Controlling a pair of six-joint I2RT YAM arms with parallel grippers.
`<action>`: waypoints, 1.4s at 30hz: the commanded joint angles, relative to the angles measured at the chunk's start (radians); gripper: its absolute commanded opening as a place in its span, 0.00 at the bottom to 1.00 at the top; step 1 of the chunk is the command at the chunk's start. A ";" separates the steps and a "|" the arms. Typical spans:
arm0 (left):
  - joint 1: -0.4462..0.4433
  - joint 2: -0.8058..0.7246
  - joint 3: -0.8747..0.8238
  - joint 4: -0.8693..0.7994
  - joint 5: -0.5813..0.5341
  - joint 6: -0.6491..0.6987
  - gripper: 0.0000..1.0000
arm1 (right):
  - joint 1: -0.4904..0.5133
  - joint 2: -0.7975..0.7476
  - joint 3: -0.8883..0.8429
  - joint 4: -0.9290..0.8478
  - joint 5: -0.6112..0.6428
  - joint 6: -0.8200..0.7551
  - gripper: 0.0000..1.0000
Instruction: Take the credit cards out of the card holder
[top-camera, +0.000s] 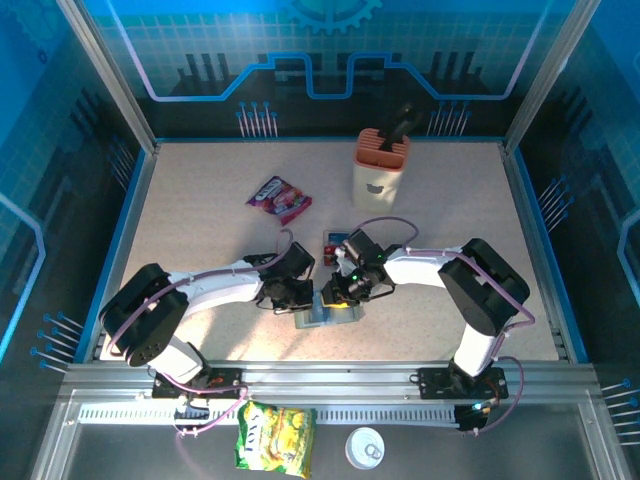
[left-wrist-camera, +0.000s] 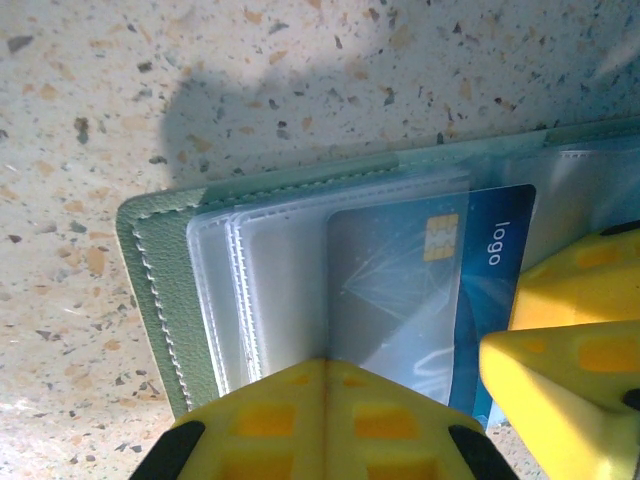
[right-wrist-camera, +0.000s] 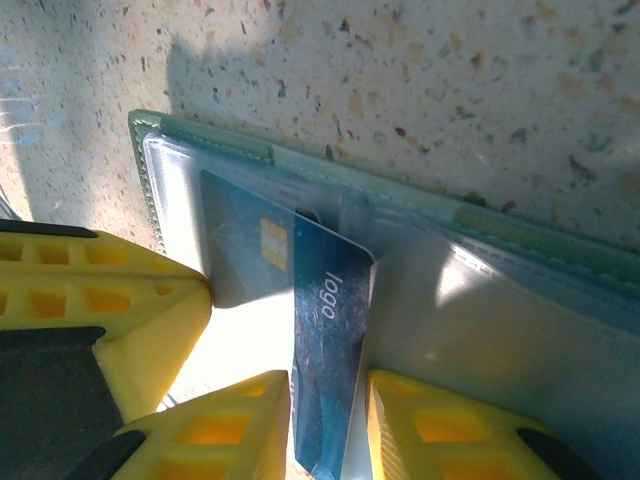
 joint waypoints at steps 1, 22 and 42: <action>-0.005 0.016 -0.019 -0.040 -0.007 0.006 0.00 | -0.006 -0.016 -0.014 0.002 -0.024 0.015 0.26; -0.005 0.010 -0.010 -0.054 -0.012 0.012 0.00 | -0.009 -0.007 0.005 0.028 -0.058 0.029 0.14; -0.003 -0.023 -0.009 -0.071 -0.043 0.018 0.00 | -0.108 -0.190 0.006 -0.234 0.025 -0.164 0.00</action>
